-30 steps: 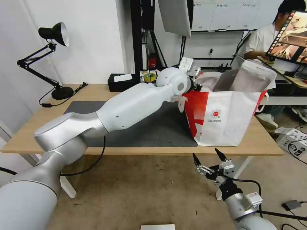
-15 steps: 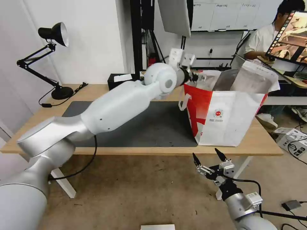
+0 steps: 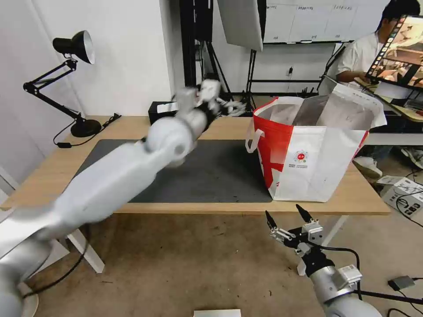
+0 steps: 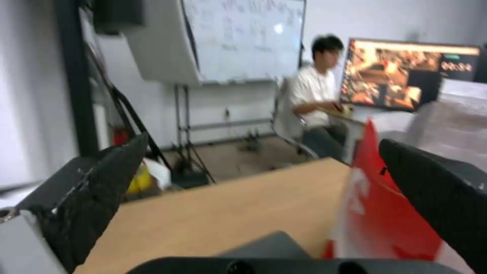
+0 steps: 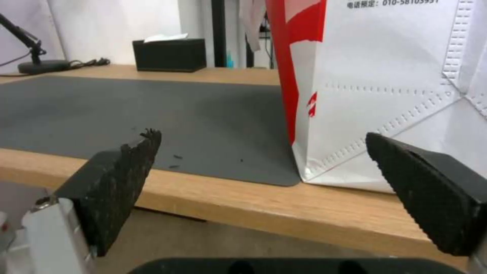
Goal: Pick up the trash from the table and place it into the takeout bag.
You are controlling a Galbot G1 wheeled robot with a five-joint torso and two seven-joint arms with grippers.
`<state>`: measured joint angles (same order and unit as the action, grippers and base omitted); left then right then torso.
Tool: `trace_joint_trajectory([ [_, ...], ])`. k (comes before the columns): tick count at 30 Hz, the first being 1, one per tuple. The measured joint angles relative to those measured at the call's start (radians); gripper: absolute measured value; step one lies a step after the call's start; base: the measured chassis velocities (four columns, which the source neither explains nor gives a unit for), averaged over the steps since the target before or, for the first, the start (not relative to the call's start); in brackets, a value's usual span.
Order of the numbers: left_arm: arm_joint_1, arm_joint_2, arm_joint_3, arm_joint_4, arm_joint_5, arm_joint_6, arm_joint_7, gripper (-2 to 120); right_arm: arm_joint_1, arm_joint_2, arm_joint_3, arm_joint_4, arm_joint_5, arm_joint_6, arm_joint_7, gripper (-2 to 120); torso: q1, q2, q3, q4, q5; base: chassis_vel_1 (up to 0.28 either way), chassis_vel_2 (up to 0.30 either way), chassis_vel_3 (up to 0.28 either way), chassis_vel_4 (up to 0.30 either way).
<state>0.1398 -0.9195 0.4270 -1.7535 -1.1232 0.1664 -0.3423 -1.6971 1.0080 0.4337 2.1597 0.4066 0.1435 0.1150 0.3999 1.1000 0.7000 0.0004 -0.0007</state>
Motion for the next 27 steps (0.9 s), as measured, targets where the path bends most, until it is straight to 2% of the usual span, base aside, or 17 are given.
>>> trace_joint_trajectory([
  [1,0.026,0.024,-0.013,-0.01,0.03,-0.031,0.009,111,0.0,0.0,0.0,0.0,0.0,0.0,0.0,100,0.0,0.0,0.0,0.0,0.0,0.0,0.0,0.0,0.0],
  [2,0.026,0.024,-0.013,-0.01,0.03,-0.031,0.009,111,0.0,0.0,0.0,0.0,0.0,0.0,0.0,100,0.0,0.0,0.0,0.0,0.0,0.0,0.0,0.0,0.0],
  [5,0.091,0.087,-0.055,-0.037,0.095,-0.116,0.036,105,0.0,0.0,0.0,0.0,0.0,0.0,0.0,100,0.0,0.0,0.0,-0.0003,0.0005,0.0,0.0,0.0,0.0],
  [6,0.091,0.087,-0.055,-0.037,0.095,-0.116,0.036,105,0.0,0.0,0.0,0.0,0.0,0.0,0.0,100,0.0,0.0,0.0,-0.0003,0.0005,0.0,0.0,0.0,0.0],
  [9,0.248,0.154,-0.165,-0.074,0.171,-0.225,0.099,100,0.0,0.0,0.0,0.0,0.0,0.0,0.0,100,0.0,0.0,0.0,-0.0004,0.0005,0.0,0.0,0.0,0.0],
  [10,0.248,0.154,-0.165,-0.074,0.171,-0.225,0.099,100,0.0,0.0,0.0,0.0,0.0,0.0,0.0,100,0.0,0.0,0.0,-0.0004,0.0005,0.0,0.0,0.0,0.0],
  [11,0.298,0.164,-0.196,-0.081,0.193,-0.238,0.106,100,0.0,0.0,0.0,0.0,0.0,0.0,0.0,100,0.0,0.0,0.0,-0.0005,0.0005,0.0,0.0,0.0,0.0],
  [13,0.509,0.189,-0.349,-0.108,0.255,-0.276,0.134,100,0.0,0.0,0.0,0.0,0.0,0.0,0.0,100,0.0,0.0,0.0,-0.0005,0.0003,0.0,0.0,0.0,0.0],
  [14,0.576,0.198,-0.403,-0.115,0.274,-0.284,0.141,100,0.0,0.0,0.0,0.0,0.0,0.0,0.0,100,0.0,0.0,0.0,-0.0001,0.0001,0.0,0.0,0.0,0.0],
  [16,0.603,0.203,-0.423,-0.117,0.283,-0.292,0.143,100,0.0,0.0,0.0,0.0,0.0,0.0,0.0,100,0.0,0.0,0.0,-0.0001,0.0003,0.0,0.0,0.0,0.0],
  [18,0.745,0.22,-0.525,-0.125,0.331,-0.341,0.155,100,0.0,0.0,0.0,0.0,0.0,0.0,0.0,100,0.0,0.0,0.0,0.0,0.0,0.0,0.0,0.0,0.0],
  [19,0.745,0.22,-0.525,-0.125,0.331,-0.341,0.155,100,0.0,0.0,0.0,0.0,0.0,0.0,0.0,100,0.0,0.0,0.0,0.0,0.0,0.0,0.0,0.0,0.0],
  [21,0.828,0.222,-0.588,-0.14,0.344,-0.362,0.154,100,0.0,0.0,0.0,0.0,0.0,0.0,0.0,100,0.0,0.0,0.0,-0.0003,0.0008,0.0,0.0,0.0,0.0],
  [22,0.879,0.217,-0.628,-0.15,0.354,-0.367,0.152,100,0.0,0.0,0.0,0.0,0.0,0.0,0.0,100,0.0,0.0,0.0,-0.0004,0.0006,0.0,0.0,0.0,0.0],
  [24,0.898,0.214,-0.644,-0.152,0.359,-0.368,0.151,100,0.0,0.0,0.0,0.0,0.0,0.0,0.0,100,0.0,0.0,0.0,-0.0004,0.0005,0.0,0.0,0.0,0.0],
  [26,1.009,0.189,-0.745,-0.17,0.397,-0.374,0.148,100,0.0,0.0,0.0,0.0,0.0,0.0,0.0,100,0.0,0.0,0.0,-0.0006,0.0007,0.0,0.0,0.0,0.0],
  [27,1.009,0.189,-0.745,-0.17,0.397,-0.374,0.148,100,0.0,0.0,0.0,0.0,0.0,0.0,0.0,100,0.0,0.0,0.0,-0.0006,0.0007,0.0,0.0,0.0,0.0],
])
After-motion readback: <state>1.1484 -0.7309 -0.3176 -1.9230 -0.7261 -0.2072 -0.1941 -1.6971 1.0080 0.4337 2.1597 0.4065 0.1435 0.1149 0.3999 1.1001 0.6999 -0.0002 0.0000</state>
